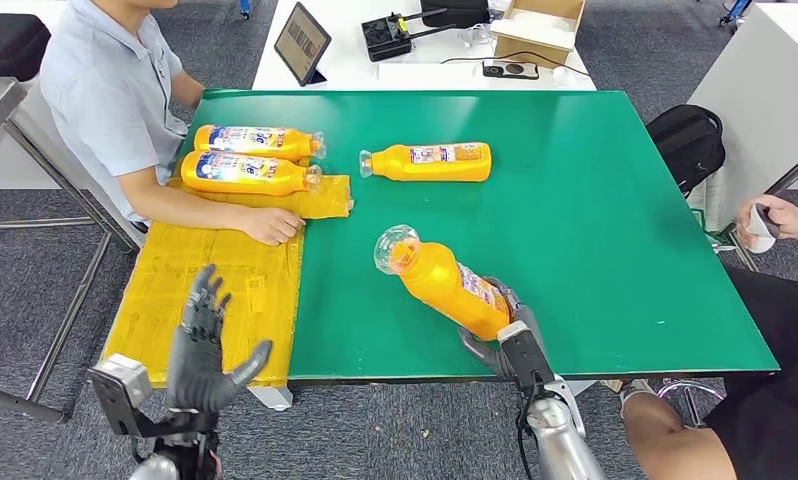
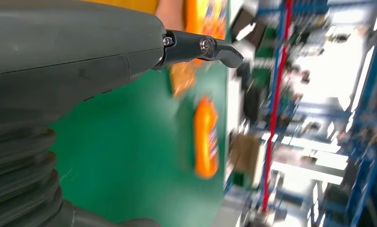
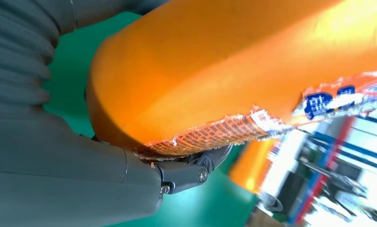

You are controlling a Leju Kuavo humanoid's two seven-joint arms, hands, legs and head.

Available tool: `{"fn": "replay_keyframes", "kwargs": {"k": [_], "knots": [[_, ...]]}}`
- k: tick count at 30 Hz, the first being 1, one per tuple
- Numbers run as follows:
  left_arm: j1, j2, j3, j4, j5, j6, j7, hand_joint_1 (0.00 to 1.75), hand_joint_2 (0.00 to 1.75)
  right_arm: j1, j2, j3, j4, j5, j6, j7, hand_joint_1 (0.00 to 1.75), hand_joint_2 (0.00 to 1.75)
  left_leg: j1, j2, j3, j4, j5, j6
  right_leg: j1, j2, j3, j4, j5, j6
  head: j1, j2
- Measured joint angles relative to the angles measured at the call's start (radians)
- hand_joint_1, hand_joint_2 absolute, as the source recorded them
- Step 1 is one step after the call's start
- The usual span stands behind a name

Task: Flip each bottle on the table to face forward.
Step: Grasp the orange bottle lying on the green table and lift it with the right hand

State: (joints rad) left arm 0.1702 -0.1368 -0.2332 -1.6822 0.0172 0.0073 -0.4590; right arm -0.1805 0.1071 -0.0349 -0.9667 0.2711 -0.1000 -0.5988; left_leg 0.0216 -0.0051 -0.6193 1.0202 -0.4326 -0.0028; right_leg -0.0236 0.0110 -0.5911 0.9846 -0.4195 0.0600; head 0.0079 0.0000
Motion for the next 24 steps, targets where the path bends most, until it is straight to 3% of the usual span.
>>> {"fn": "replay_keyframes", "kwargs": {"k": [5, 10, 24], "knots": [[0.046, 0.014, -0.094, 0.001, -0.037, -0.047, -0.006, 0.0, 1.75, 0.043, 0.048, -0.001, -0.116, -0.054, 0.013, -0.017, 1.75, 1.75, 0.0, 0.0, -0.001, 0.0, 0.0, 0.0, 0.0, 0.0, -0.001, 0.0, 0.0, 0.0, 0.0, 0.0], [0.047, 0.02, -0.155, 0.0, -0.051, -0.032, -0.045, 0.0, 1.75, 0.055, 0.084, 0.026, -0.158, -0.062, 0.038, 0.006, 1.75, 1.75, 0.0, 0.0, -0.001, 0.0, 0.0, 0.0, 0.0, 0.0, -0.001, 0.0, 0.0, 0.0, 0.0, 0.0], [-0.025, 0.015, -0.222, -0.001, -0.055, -0.035, -0.056, 0.0, 1.75, 0.02, 0.15, 0.265, -0.057, 0.041, -0.05, -0.027, 1.75, 1.75, 0.0, 0.0, -0.001, 0.0, 0.0, 0.0, 0.0, 0.0, -0.001, 0.0, 0.0, 0.0, 0.0, 0.0]]}}
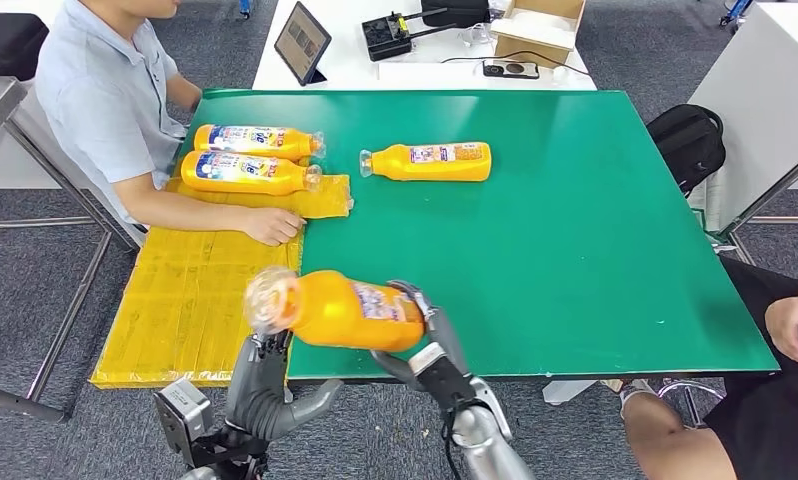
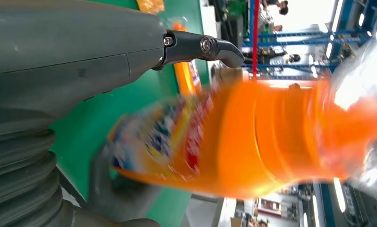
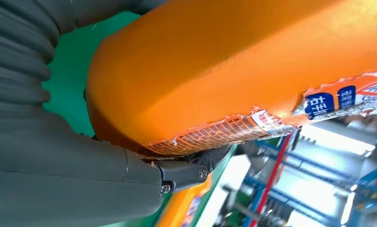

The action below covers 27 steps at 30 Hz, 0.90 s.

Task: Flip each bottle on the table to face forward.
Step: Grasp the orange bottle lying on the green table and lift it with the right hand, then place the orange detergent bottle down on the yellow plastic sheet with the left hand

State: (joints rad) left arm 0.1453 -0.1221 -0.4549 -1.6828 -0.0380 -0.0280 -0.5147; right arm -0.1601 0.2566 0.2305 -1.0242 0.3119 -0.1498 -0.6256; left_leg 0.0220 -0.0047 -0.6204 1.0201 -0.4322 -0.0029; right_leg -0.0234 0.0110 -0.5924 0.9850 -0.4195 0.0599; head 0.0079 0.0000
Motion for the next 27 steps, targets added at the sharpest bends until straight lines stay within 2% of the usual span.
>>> {"fn": "replay_keyframes", "kwargs": {"k": [8, 15, 20, 27], "knots": [[-0.023, 0.0, -0.021, 0.003, -0.003, -0.026, 0.007, 0.0, 1.75, -0.039, 0.022, 0.069, 0.061, -0.02, -0.016, -0.015, 1.75, 1.75, 0.0, 0.0, 0.0, 0.0, 0.0, 0.0, 0.0, 0.0, 0.0, 0.0, 0.0, 0.0, 0.0, 0.0], [-0.079, -0.001, -0.049, 0.027, -0.021, -0.044, 0.013, 0.0, 1.75, -0.139, 0.053, 0.11, 0.178, -0.074, -0.061, 0.002, 1.75, 1.75, 0.0, 0.0, 0.0, 0.0, 0.001, 0.0, 0.0, 0.0, 0.0, 0.0, 0.0, 0.0, 0.0, 0.0], [-0.104, -0.002, -0.048, 0.04, -0.041, 0.0, 0.038, 0.0, 1.75, -0.192, 0.074, 0.136, 0.277, -0.062, -0.091, 0.007, 1.75, 1.75, 0.0, 0.0, 0.0, 0.0, 0.001, 0.0, 0.0, 0.0, 0.0, 0.0, 0.0, 0.0, 0.0, 0.0], [-0.117, -0.002, -0.043, 0.045, -0.092, 0.047, 0.067, 0.0, 1.75, -0.202, 0.084, 0.169, 0.334, -0.035, -0.117, 0.009, 1.75, 1.75, 0.0, 0.0, 0.0, 0.0, 0.001, 0.0, 0.0, 0.0, 0.0, 0.0, 0.0, 0.0, 0.0, 0.0]]}}
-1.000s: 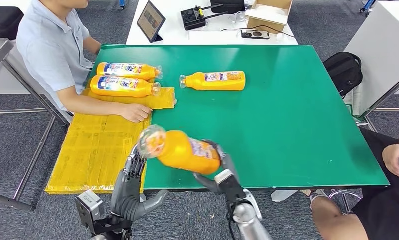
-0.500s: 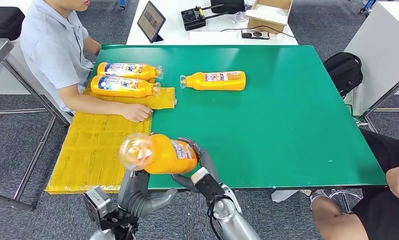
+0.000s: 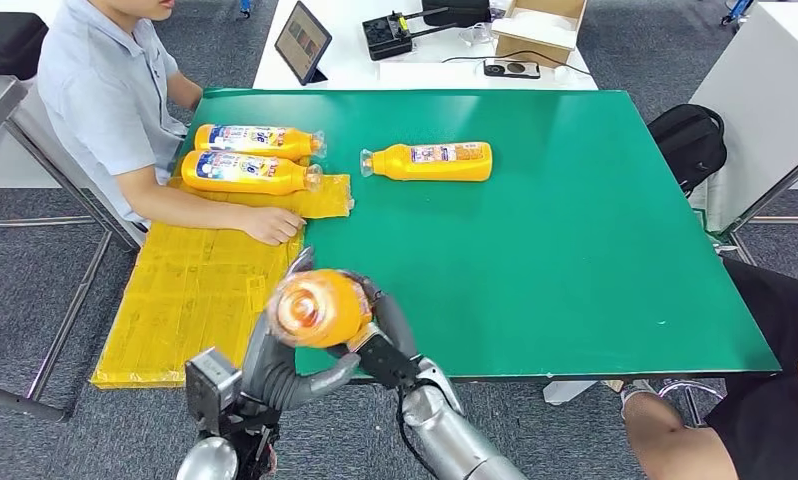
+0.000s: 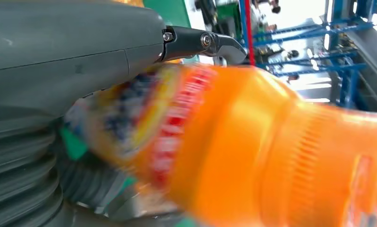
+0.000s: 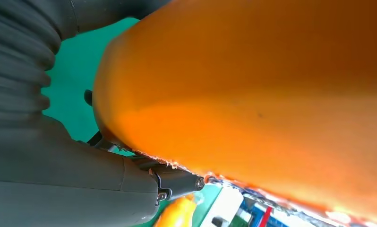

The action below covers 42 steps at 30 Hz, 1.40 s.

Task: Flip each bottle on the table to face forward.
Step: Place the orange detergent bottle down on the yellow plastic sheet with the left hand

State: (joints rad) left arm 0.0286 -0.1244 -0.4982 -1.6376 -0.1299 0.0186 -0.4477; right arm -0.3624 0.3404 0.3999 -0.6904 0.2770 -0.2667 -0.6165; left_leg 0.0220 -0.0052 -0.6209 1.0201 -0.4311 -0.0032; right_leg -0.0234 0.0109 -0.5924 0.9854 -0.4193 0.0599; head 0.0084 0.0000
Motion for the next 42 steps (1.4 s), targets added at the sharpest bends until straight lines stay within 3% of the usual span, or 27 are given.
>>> {"fn": "replay_keyframes", "kwargs": {"k": [11, 22, 23, 26, 27, 34, 42], "knots": [[0.001, 0.0, -0.011, 0.003, -0.19, 0.121, -0.02, 0.0, 1.75, -0.017, 0.004, 0.064, 0.038, 0.023, -0.036, 0.025, 1.75, 1.75, 0.0, 0.0, 0.0, 0.0, 0.0, 0.0, 0.0, 0.0, 0.0, 0.0, 0.0, 0.0, 0.0, 0.0], [-0.027, 0.003, 0.005, 0.005, -0.048, 0.04, -0.02, 0.0, 1.75, -0.031, 0.003, 0.098, 0.038, 0.088, -0.064, 0.053, 1.75, 1.75, 0.0, 0.0, 0.0, 0.0, 0.0, 0.0, 0.0, 0.0, 0.0, 0.0, 0.0, 0.0, 0.0, 0.0], [-0.029, 0.003, 0.009, 0.005, -0.003, 0.015, -0.015, 0.11, 1.75, -0.032, 0.003, 0.1, 0.038, 0.097, -0.065, 0.052, 1.75, 1.75, 0.0, 0.0, 0.0, 0.0, 0.0, 0.0, 0.0, 0.0, 0.0, 0.0, 0.0, 0.0, 0.0, 0.0], [-0.04, 0.009, 0.029, 0.01, 0.149, -0.084, 0.009, 1.35, 1.75, -0.037, -0.002, 0.106, 0.041, 0.132, -0.075, 0.049, 1.75, 1.75, 0.0, 0.0, 0.0, 0.0, 0.0, 0.0, 0.0, 0.0, 0.0, 0.0, 0.0, 0.0, 0.0, 0.0], [-0.044, 0.013, 0.035, 0.014, 0.184, -0.11, 0.017, 1.68, 1.75, -0.039, -0.004, 0.109, 0.043, 0.142, -0.08, 0.049, 1.75, 1.75, 0.0, 0.0, 0.0, 0.0, 0.0, 0.0, 0.0, 0.0, 0.0, 0.0, 0.0, 0.0, 0.0, 0.0], [-0.049, 0.02, 0.058, 0.036, 0.258, -0.189, 0.037, 1.75, 1.75, -0.041, -0.015, 0.125, 0.065, 0.183, -0.104, 0.041, 1.75, 1.75, 0.0, 0.0, 0.0, 0.0, 0.0, 0.0, 0.0, 0.0, 0.0, 0.0, 0.0, 0.0, 0.0, 0.0], [-0.054, 0.02, 0.04, 0.025, -0.048, -0.046, -0.042, 1.75, 1.75, -0.048, -0.015, 0.142, 0.077, 0.202, -0.067, 0.077, 1.75, 1.75, 0.0, 0.0, 0.0, 0.0, 0.0, 0.0, 0.0, 0.0, -0.001, 0.0, 0.0, 0.0, 0.0, 0.0]]}}
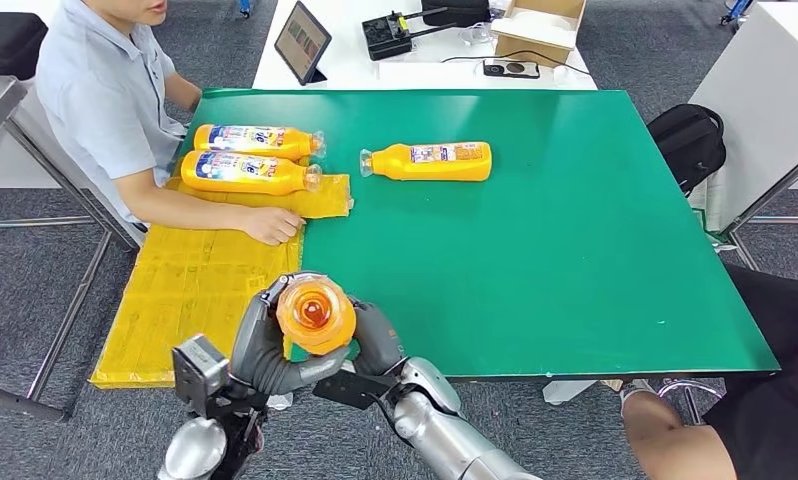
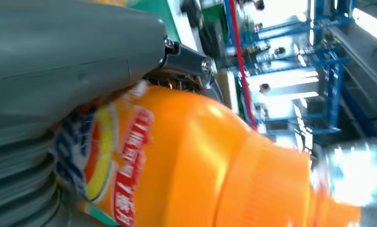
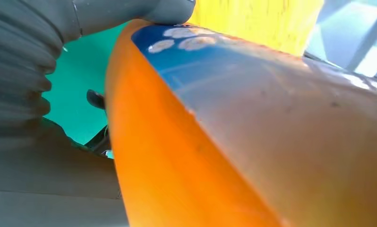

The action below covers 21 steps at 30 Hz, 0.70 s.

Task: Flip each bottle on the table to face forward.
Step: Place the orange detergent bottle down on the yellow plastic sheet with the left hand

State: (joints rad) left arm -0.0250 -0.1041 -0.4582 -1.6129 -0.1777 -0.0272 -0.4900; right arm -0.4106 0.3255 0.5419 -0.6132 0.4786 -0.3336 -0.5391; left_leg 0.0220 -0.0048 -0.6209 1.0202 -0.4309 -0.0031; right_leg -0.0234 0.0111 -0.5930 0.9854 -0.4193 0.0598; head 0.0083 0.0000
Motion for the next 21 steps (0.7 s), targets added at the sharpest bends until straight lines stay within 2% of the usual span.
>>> {"fn": "replay_keyframes", "kwargs": {"k": [2, 3, 4, 6, 7, 8, 11, 16, 21], "knots": [[0.0, 0.0, -0.011, -0.013, -0.104, 0.063, -0.015, 1.75, 1.75, 0.002, 0.0, 0.007, -0.002, 0.012, 0.016, 0.034, 1.73, 1.75, 0.0, 0.0, 0.0, 0.0, 0.0, 0.0, 0.0, 0.0, 0.0, 0.0, 0.0, 0.0, 0.0, 0.0], [0.0, 0.001, -0.016, -0.018, -0.137, 0.084, -0.017, 1.75, 1.75, 0.003, 0.0, 0.01, -0.004, 0.02, 0.021, 0.048, 1.61, 1.75, 0.0, 0.0, 0.0, 0.0, 0.0, 0.0, 0.0, 0.0, 0.0, 0.0, 0.0, 0.0, 0.0, 0.0], [0.0, 0.001, -0.019, -0.021, -0.156, 0.099, -0.018, 1.75, 1.75, 0.003, 0.0, 0.012, -0.006, 0.026, 0.025, 0.058, 1.42, 1.75, 0.0, 0.0, 0.0, 0.0, 0.0, 0.0, 0.0, 0.0, 0.0, 0.0, 0.0, 0.0, 0.0, 0.0], [0.001, 0.001, -0.021, -0.026, -0.167, 0.112, -0.017, 1.75, 1.75, 0.003, 0.0, 0.015, -0.012, 0.036, 0.028, 0.071, 0.57, 1.75, 0.0, 0.0, 0.0, 0.0, 0.0, 0.0, 0.0, 0.0, 0.0, 0.0, 0.0, 0.0, 0.0, 0.0], [0.001, 0.001, -0.021, -0.026, -0.159, 0.112, -0.013, 1.75, 1.75, 0.003, 0.0, 0.016, -0.015, 0.04, 0.028, 0.076, 0.24, 1.75, 0.0, 0.0, 0.0, 0.0, 0.0, 0.0, 0.0, 0.0, 0.0, 0.0, 0.0, 0.0, 0.0, 0.0], [0.0, 0.001, -0.02, -0.026, -0.141, 0.108, -0.007, 1.75, 1.75, 0.003, 0.001, 0.019, -0.017, 0.045, 0.026, 0.08, 0.0, 1.75, 0.0, 0.0, 0.0, 0.0, 0.0, 0.0, 0.0, 0.0, 0.0, 0.0, 0.0, 0.0, 0.0, 0.0], [-0.007, 0.001, -0.012, -0.021, -0.065, 0.08, 0.016, 1.75, 1.75, 0.003, 0.002, 0.023, -0.019, 0.061, 0.001, 0.08, 0.0, 1.75, 0.0, 0.0, 0.0, 0.0, 0.0, 0.0, 0.0, 0.0, 0.0, 0.0, 0.0, 0.0, 0.0, 0.0], [-0.043, 0.001, 0.011, 0.013, 0.033, 0.052, 0.052, 1.75, 1.75, 0.003, 0.002, 0.029, -0.019, 0.07, -0.075, 0.015, 0.0, 1.75, 0.0, 0.0, 0.0, 0.0, 0.0, 0.0, 0.0, 0.0, 0.0, 0.0, 0.0, 0.0, 0.0, 0.0], [-0.077, 0.0, 0.034, 0.046, 0.109, 0.021, 0.084, 1.75, 1.75, 0.003, 0.002, 0.03, -0.019, 0.062, -0.125, -0.016, 0.0, 1.75, 0.0, 0.0, 0.0, 0.0, 0.0, 0.0, 0.0, 0.0, 0.0, 0.0, 0.0, 0.0, 0.0, 0.0]]}}
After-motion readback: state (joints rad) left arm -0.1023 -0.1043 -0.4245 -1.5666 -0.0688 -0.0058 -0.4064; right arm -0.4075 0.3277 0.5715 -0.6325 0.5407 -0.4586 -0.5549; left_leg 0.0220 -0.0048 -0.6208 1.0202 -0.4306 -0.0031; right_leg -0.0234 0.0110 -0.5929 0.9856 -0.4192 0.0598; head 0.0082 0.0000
